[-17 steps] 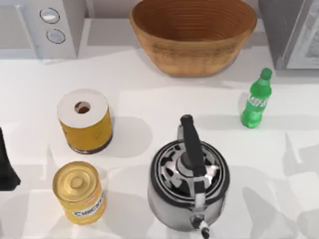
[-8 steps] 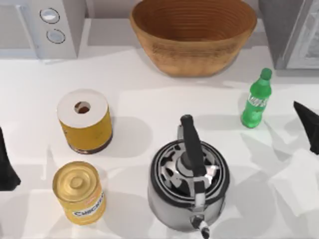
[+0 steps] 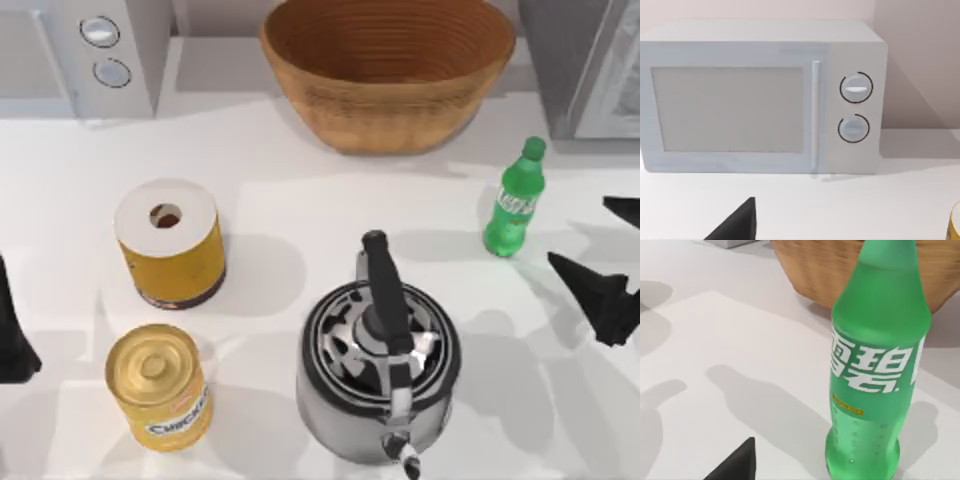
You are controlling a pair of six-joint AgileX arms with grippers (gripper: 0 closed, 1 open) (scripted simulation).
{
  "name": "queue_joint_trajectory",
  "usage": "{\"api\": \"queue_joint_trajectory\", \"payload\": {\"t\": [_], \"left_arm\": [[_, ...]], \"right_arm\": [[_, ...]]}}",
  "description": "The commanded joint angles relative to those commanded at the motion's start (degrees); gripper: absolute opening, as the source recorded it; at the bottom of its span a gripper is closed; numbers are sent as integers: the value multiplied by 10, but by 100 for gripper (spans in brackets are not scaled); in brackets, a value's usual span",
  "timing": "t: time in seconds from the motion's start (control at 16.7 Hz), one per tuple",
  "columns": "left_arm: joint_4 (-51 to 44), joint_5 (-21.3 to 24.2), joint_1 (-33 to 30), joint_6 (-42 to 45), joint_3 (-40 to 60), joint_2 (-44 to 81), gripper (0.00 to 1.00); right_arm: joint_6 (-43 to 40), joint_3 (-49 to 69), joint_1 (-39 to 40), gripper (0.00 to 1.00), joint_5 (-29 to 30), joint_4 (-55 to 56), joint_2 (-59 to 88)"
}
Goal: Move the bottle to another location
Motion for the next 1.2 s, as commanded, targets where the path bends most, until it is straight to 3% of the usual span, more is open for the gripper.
{"api": "queue_joint_trajectory", "payload": {"t": [0.54,1.2], "left_arm": [[0,0,0,0,0,0,100],[0,0,0,0,0,0,100]], "right_arm": [[6,33,10,100,7,0,23],[48,168,138,100,133,5,142]]}}
